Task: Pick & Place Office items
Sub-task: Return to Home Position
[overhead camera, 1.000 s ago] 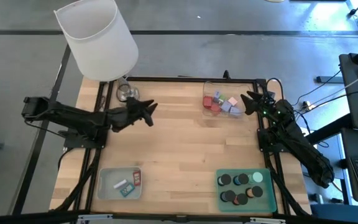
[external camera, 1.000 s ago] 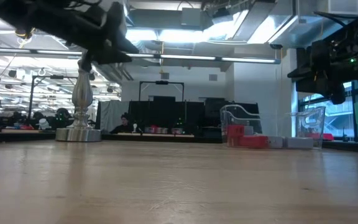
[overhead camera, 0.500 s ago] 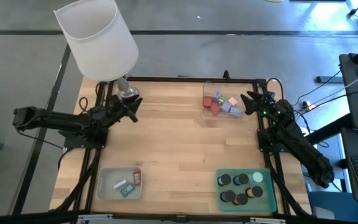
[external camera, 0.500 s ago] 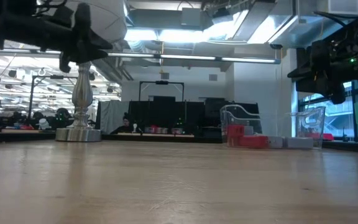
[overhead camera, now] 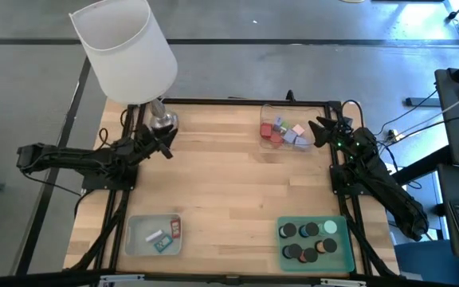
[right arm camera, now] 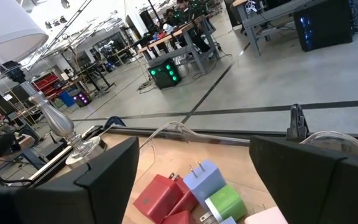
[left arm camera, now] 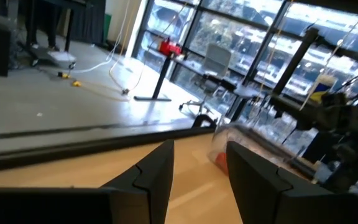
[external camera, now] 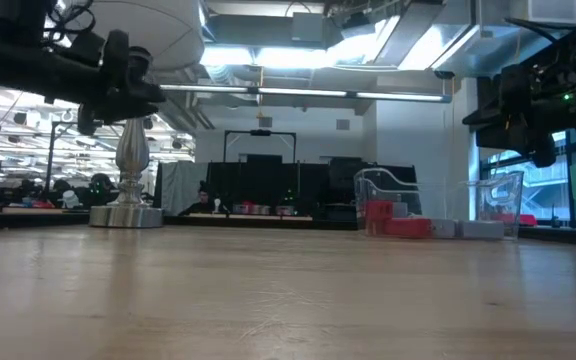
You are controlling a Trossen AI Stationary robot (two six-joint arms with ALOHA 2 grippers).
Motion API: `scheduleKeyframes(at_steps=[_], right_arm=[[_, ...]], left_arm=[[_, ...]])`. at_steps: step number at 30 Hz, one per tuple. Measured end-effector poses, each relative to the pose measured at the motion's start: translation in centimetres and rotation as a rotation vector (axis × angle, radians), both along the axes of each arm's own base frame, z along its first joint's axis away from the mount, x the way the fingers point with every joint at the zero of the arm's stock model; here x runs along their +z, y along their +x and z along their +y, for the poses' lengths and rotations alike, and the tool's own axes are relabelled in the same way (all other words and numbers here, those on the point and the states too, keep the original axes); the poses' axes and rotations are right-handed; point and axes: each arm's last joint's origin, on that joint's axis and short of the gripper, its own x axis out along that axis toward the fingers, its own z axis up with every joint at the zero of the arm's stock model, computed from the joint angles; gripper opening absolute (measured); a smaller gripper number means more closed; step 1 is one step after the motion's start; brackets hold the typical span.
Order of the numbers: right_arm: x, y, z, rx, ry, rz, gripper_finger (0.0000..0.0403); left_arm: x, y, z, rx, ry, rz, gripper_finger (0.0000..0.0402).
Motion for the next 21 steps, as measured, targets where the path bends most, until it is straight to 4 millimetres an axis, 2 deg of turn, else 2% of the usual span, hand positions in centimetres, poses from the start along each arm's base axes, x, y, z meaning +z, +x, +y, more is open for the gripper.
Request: scheduleKeyframes(at_steps=[8,13,21], right_arm=[[0.0,0.0,0.0,0.000,0.000,0.000,0.0307],[0.0,0.0,0.0,0.000,0.000,0.000,0.0307],[0.0,0.0,0.0,0.000,0.000,0.000,0.0307]], left_arm=[[-1.2,-0.3,0.1,0.080,-0.076,0.069,0.0143],[-1.3,-0.5,0.3,0.159,-0.073,0.069,0.0143],[-1.1,-0.4,0.7,0.043,-0.072,0.069,0.0143]])
